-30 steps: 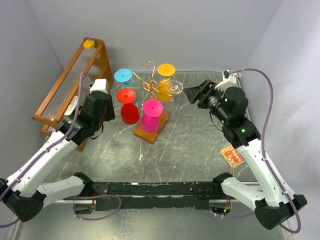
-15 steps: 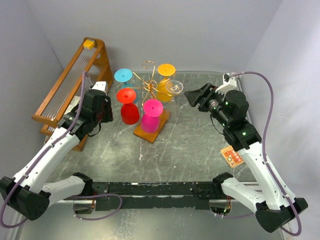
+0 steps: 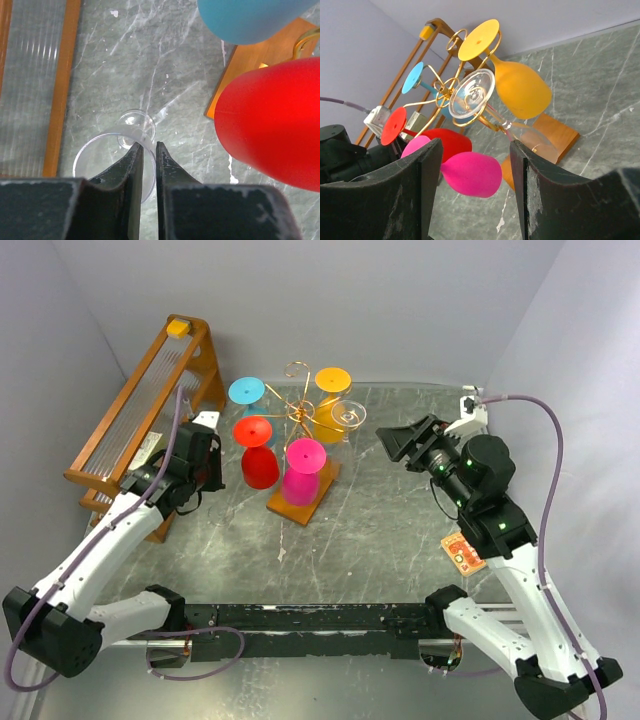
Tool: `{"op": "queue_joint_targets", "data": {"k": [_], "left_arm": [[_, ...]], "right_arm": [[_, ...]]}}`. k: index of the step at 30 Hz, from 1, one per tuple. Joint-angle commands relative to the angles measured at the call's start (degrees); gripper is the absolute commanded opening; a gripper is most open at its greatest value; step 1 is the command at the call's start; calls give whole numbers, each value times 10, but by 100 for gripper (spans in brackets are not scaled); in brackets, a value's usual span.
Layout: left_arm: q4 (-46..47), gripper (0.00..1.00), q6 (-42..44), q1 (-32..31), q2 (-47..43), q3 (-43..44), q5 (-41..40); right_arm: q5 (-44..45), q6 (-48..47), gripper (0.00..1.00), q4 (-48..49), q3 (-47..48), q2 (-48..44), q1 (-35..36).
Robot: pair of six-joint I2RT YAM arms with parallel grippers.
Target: Place the wine glass upside down on the wine glass rack
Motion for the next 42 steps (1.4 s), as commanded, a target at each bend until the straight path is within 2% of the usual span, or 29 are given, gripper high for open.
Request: {"op": "queue_joint_targets", "data": {"k": [1, 6, 13, 21, 26, 32, 38, 42], "left_arm": [[-27, 16, 25, 5, -16, 2, 38], [-43, 10, 37, 6, -45, 0, 81], [-54, 10, 52, 5, -105, -11, 185], [-64, 11, 114, 5, -181, -18, 411], [-45, 11, 126, 5, -222, -22, 523], [-44, 11, 93, 5, -224, 4, 559], [39, 13, 30, 5, -218, 6, 640], [47, 14, 26, 5, -200, 49, 658]], "right_arm": [[0, 19, 56, -22, -12, -23, -3], [5, 35, 56, -26, -34, -46, -3], [3, 41, 56, -33, -31, -41, -3], [-9, 57, 56, -14, -45, -44, -2], [-21, 61, 56, -3, -45, -32, -3], [-21, 65, 56, -5, -45, -32, -3], [-31, 59, 56, 10, -79, -55, -3], [-35, 66, 56, 35, -106, -81, -2]]}}
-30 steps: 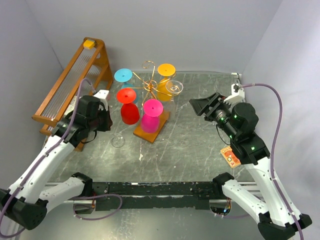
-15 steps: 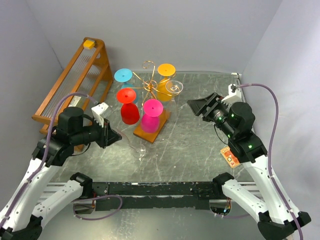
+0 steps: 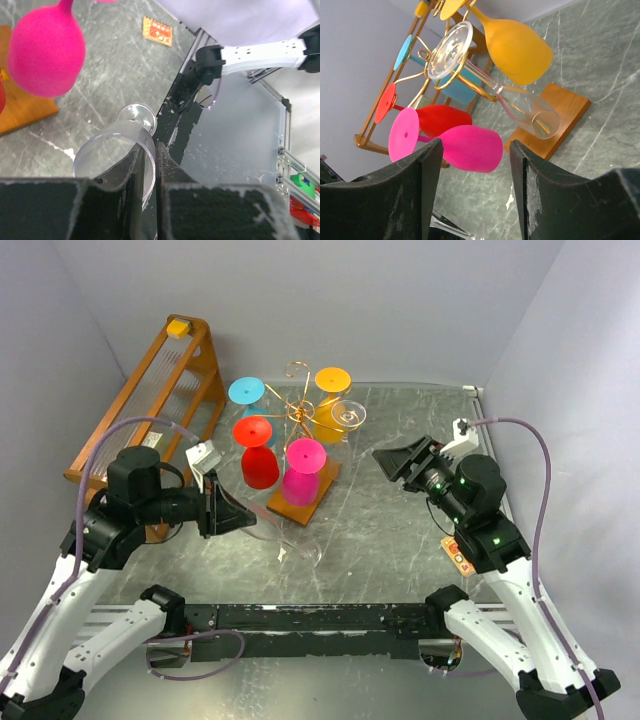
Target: Place the wine glass upside down on the wine glass rack
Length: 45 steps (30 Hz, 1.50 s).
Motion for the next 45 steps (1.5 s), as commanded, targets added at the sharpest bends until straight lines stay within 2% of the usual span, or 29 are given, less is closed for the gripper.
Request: {"op": "queue_joint_targets", "data": {"k": [1, 7, 11, 16, 19, 22, 26, 34, 38, 42, 45], "left_arm": [[66, 14, -28, 4, 16, 63, 71], [164, 16, -89, 4, 40, 79, 114], [187, 16, -111, 3, 71, 113, 91], [277, 16, -179, 3, 98, 139, 83], [329, 16, -210, 3, 110, 156, 81], [366, 16, -230, 4, 119, 183, 53], [417, 17, -253, 3, 131, 205, 2], [487, 17, -273, 3, 160, 215, -109], [521, 17, -277, 3, 191, 217, -143], [575, 16, -304, 3, 228, 218, -134], [608, 16, -321, 3, 252, 219, -117]], "right_arm": [[-12, 6, 56, 44, -25, -32, -3], [-23, 35, 56, 101, -61, -64, -3], [-29, 63, 56, 138, -78, -82, -3], [-35, 112, 56, 206, -103, -107, -3], [-64, 95, 55, 223, -70, -98, -2], [-87, 70, 55, 209, -14, -71, -2], [-110, 64, 55, 254, 29, -50, -3], [-125, 127, 55, 345, 82, 1, -2], [-112, 169, 51, 304, 115, 35, -2], [-82, 236, 49, 289, 114, 54, -3], [-20, 300, 48, 214, 137, 78, -2]]}}
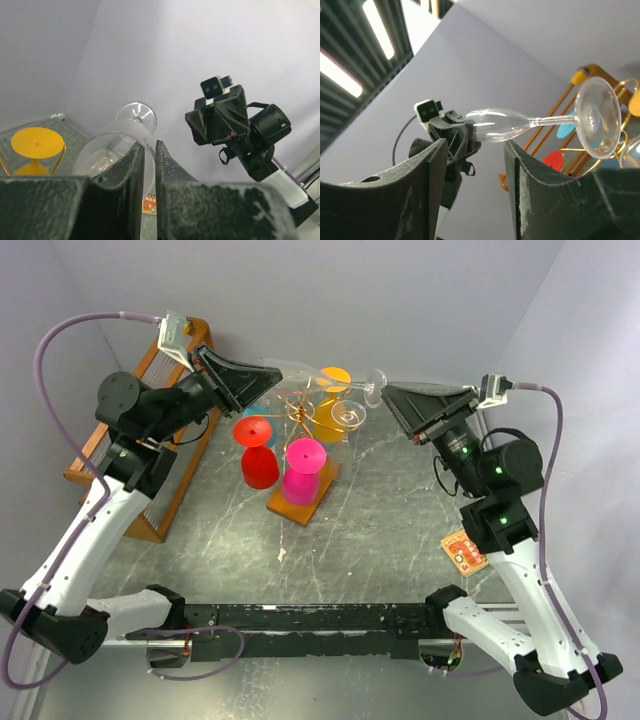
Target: Place the wine glass upside down on the wine glass rack
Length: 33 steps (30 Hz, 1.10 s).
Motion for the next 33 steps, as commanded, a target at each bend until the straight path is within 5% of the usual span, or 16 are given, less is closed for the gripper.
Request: {"op": "queue_joint_targets", "data": {"k": [1, 12, 28, 33], "left_arm": [[98, 16, -34, 3, 27, 17, 5], [139, 16, -39, -14, 68, 7, 3], [112, 15, 13, -69, 75, 17, -25], [118, 15, 10, -74, 62, -1, -19]], "right_arm": [[87, 102, 48, -87, 36, 27, -2], [192, 258, 41, -149, 49, 84, 12], [326, 272, 42, -174, 97, 152, 130], [345, 274, 33, -172, 98, 154, 134]]}}
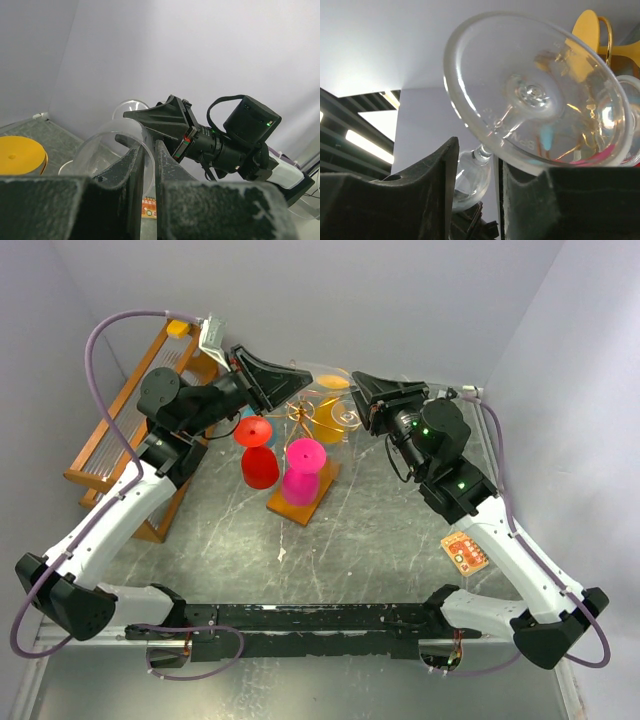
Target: Place the wine glass upside down on the wine glass rack
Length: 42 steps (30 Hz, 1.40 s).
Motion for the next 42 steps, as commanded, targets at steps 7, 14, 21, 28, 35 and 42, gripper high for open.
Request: {"op": "queue_joint_targets", "data": {"k": [7, 14, 21, 28, 35, 42], "left_arm": [[69, 15, -21, -14, -53, -56, 3], [78, 18, -39, -16, -79, -93, 12], [54, 32, -39, -16, -102, -106, 1], [-10, 50, -25, -16, -119, -96, -27], [-60, 67, -1, -16, -159, -99, -59], [-91, 75, 10, -16, -180, -86, -66]], "right_arm": [[54, 3, 20, 28, 6, 0, 8], [69, -24, 0, 84, -24, -15, 8], [73, -105, 0, 169, -55, -33, 7], [59, -211, 0, 221, -63, -47, 7], [37, -340, 0, 264, -92, -83, 7], [-73, -500, 0, 281, -86, -97, 7]]}}
